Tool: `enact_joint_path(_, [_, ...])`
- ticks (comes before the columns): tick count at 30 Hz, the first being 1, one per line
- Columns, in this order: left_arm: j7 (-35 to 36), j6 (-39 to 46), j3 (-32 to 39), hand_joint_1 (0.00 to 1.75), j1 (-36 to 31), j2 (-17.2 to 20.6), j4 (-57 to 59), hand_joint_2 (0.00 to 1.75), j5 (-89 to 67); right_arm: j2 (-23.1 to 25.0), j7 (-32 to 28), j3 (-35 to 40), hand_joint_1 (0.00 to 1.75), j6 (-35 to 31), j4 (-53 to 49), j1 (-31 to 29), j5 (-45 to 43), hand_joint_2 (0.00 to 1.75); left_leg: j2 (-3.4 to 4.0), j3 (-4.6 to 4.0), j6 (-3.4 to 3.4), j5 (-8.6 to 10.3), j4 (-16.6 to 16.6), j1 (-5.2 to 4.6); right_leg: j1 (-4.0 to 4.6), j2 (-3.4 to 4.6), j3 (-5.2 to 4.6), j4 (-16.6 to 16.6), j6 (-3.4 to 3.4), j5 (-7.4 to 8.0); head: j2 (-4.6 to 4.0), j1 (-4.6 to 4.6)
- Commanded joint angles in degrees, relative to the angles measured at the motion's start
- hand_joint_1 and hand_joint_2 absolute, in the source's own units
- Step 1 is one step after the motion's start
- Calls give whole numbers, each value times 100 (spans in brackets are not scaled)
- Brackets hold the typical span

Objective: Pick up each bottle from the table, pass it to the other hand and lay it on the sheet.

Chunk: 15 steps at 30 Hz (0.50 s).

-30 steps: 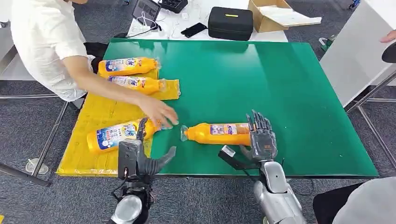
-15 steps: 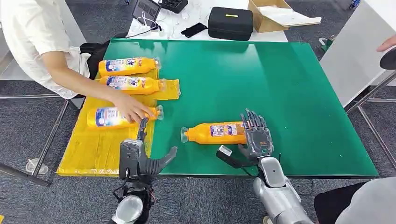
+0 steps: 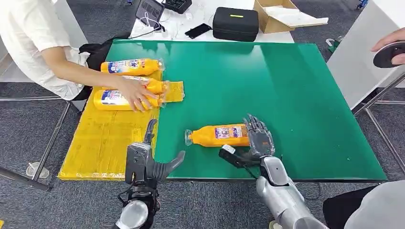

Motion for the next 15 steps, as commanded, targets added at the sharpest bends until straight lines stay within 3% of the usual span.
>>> enact_joint_path(1, [83, -112, -260, 0, -273, 164, 142, 175, 49, -163, 96, 215, 0, 133, 1166, -659, -150, 175, 0, 20, 4, -2, -3, -3, 0, -7, 20, -2, -6, -4, 0, 0])
enact_joint_path(10, [152, -179, -278, 0, -324, 143, 232, 175, 144, -192, 264, 309, 0, 139, 1452, -755, 5, 175, -5, 49, 6, -8, -6, -4, 0, -16, 51, -4, -11, -13, 0, 0])
enact_joint_path(14, [167, -218, -283, 0, -373, 123, 245, 175, 211, -160, 214, 286, 0, 295, 1580, -877, -45, 175, -7, 23, 3, 1, -4, -1, 1, -13, 26, -4, -6, -3, 0, -2])
enact_joint_path(15, [168, -221, -284, 0, -377, 120, 245, 175, 219, -160, 198, 292, 10, 350, 1592, -892, -49, 175, -5, 38, 4, -4, -3, -4, 0, -13, 38, -1, -9, -8, 0, -2])
